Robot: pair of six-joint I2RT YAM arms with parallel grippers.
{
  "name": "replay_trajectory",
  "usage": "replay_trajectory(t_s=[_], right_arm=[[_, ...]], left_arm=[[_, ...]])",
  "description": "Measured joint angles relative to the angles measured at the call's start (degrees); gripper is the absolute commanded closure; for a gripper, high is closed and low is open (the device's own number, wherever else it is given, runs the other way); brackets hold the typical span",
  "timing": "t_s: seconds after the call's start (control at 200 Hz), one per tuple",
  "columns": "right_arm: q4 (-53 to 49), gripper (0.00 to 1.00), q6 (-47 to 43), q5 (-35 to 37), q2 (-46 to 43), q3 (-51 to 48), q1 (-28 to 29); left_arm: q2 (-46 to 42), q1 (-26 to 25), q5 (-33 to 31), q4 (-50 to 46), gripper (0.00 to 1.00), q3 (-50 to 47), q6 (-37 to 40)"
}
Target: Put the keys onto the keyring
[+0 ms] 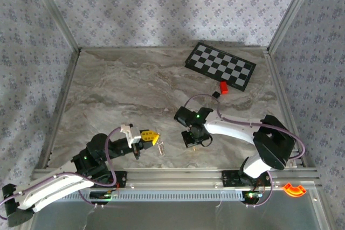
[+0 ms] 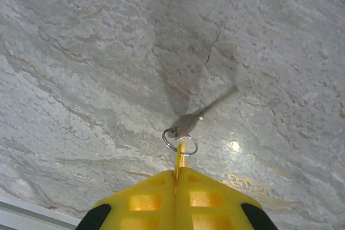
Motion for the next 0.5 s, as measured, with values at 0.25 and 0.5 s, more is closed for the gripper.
replay_trajectory(t_s=[0.25, 0.5], right_arm=[[2.01, 0.95, -3.34, -2.64, 0.0, -3.17, -5.01], [2.69, 0.77, -6.47, -2.34, 0.0, -3.15, -6.45]], left_arm=[[0.0, 0.2, 0.0, -0.07, 1.0, 0.0, 0.0], [0.09, 0.22, -0.02, -0.02, 1.0, 0.0, 0.0]])
